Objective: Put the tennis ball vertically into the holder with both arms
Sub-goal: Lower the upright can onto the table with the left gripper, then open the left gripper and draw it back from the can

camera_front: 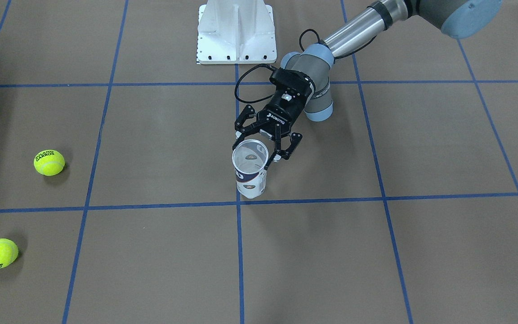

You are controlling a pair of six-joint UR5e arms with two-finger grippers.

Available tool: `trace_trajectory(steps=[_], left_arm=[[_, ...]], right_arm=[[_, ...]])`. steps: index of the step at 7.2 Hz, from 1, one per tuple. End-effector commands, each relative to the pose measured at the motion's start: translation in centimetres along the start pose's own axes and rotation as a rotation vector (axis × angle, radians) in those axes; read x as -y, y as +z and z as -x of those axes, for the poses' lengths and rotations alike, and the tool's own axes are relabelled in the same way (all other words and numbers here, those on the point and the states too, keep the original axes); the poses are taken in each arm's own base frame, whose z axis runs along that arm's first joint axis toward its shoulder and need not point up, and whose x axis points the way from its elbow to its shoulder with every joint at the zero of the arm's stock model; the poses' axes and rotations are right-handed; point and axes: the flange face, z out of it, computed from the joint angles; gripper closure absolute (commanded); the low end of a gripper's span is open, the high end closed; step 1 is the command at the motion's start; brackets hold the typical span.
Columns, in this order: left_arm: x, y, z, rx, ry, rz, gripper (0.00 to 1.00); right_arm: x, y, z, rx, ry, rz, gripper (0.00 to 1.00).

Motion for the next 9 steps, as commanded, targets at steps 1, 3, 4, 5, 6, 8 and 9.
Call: trace_trajectory(steps=[1,3,4,5,6,8,9], left_arm=[[-0.5,-0.4,-0.1,-0.002,0.002,0.009,0.03],[-0.5,-0.5,-0.2,-0.004,-0.003,0.009,0.01],[-0.1,-0.3,-0.5,-0.008,-0.01,0.003,0.01],[0.7,-0.2,-0.9,-0.013,-0.024,-0.011,0.01],[2.4,-0.3,-1.6,-0.027,-0.05,-0.039,0.01],[9.4,-0.6,-3.7,-0.043,-0.064,-0.075,0.01],[13.3,-0.6,-4.6,-0.048,-0.01,-0.012,0.01]], right_arm=[[0.0,0.0,0.0,0.0,-0.001,0.0,0.0],[0.3,-0.1,0.2,-0.001,-0.004,-0.003,0.0],[0.3,-0.1,0.2,-0.001,-0.004,-0.003,0.0],[0.3,-0.2,0.2,-0.001,-0.005,-0.004,0.0],[0.3,-0.2,0.2,-0.001,-0.005,-0.004,0.0],[0.2,-0.1,0.1,-0.001,-0.004,-0.002,0.0],[0.2,-0.1,0.2,-0.001,-0.006,-0.003,0.0]])
